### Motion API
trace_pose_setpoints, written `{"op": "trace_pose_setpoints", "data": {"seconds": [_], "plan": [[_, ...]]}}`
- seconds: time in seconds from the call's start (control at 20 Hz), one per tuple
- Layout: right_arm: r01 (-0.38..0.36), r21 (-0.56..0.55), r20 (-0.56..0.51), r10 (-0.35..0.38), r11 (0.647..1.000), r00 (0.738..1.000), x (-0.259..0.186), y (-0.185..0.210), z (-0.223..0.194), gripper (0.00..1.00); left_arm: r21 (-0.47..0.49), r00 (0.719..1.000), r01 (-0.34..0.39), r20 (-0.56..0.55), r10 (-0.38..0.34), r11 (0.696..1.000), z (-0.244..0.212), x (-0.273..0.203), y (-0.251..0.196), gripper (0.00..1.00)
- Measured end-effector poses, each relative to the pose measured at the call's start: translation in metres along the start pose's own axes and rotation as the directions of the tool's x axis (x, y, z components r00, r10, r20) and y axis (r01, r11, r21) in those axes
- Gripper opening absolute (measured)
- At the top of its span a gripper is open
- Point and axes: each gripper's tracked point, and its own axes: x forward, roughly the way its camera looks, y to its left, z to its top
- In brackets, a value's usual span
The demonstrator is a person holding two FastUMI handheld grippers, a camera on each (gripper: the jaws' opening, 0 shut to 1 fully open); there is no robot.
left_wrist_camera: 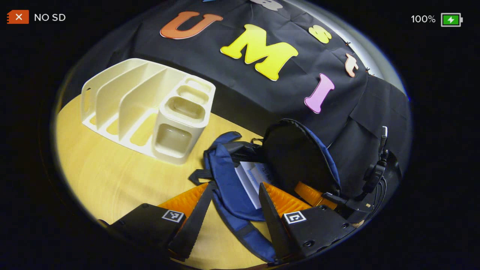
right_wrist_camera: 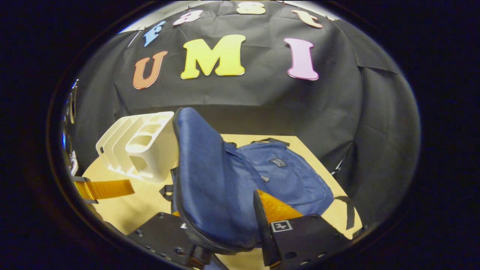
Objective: Open the schoolbag, grab two books from the bookshelf and put them into the schoolbag.
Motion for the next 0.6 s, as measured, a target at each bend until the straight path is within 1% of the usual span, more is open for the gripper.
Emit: {"op": "trace_pose_setpoints", "data": {"seconds": [0.15,0.25,0.3,0.35,0.45,0.5,0.55,0.6], "plan": [[0.024,-0.001,-0.011,-0.024,1.0,1.0,-0.018,0.0,-0.017,0.64,0.023,0.997,-0.064,0.039,0.063,0.998,-0.008,-0.027,0.021,0.81],[0.022,-0.012,0.011,-0.022,1.0,1.0,-0.037,0.003,-0.024,0.75,0.056,0.991,-0.11,0.077,0.106,0.992,-0.013,-0.046,0.034,0.81],[0.018,-0.011,0.028,-0.018,1.0,0.999,-0.049,0.006,-0.029,0.77,0.069,0.987,-0.129,0.103,0.121,0.989,-0.015,-0.057,0.038,0.81],[0.01,-0.008,0.046,-0.01,1.0,0.999,-0.061,0.007,-0.035,0.76,0.081,0.984,-0.143,0.12,0.133,0.986,-0.012,-0.066,0.038,0.81],[-0.01,0.009,0.096,0.009,1.0,0.995,-0.091,0.01,-0.044,0.8,0.109,0.978,-0.15,0.16,0.132,0.983,-0.015,-0.089,0.037,0.81],[-0.014,0.016,0.129,0.011,1.0,0.992,-0.107,0.009,-0.045,0.82,0.127,0.974,-0.166,0.174,0.142,0.978,-0.013,-0.101,0.038,0.81],[-0.017,0.018,0.171,0.013,1.0,0.985,-0.123,0.011,-0.037,0.84,0.135,0.967,-0.199,0.188,0.172,0.971,-0.01,-0.11,0.043,0.81],[-0.012,0.018,0.216,0.008,1.0,0.976,-0.138,0.008,-0.031,0.84,0.151,0.961,-0.208,0.214,0.173,0.966,-0.002,-0.119,0.041,0.81]]}}
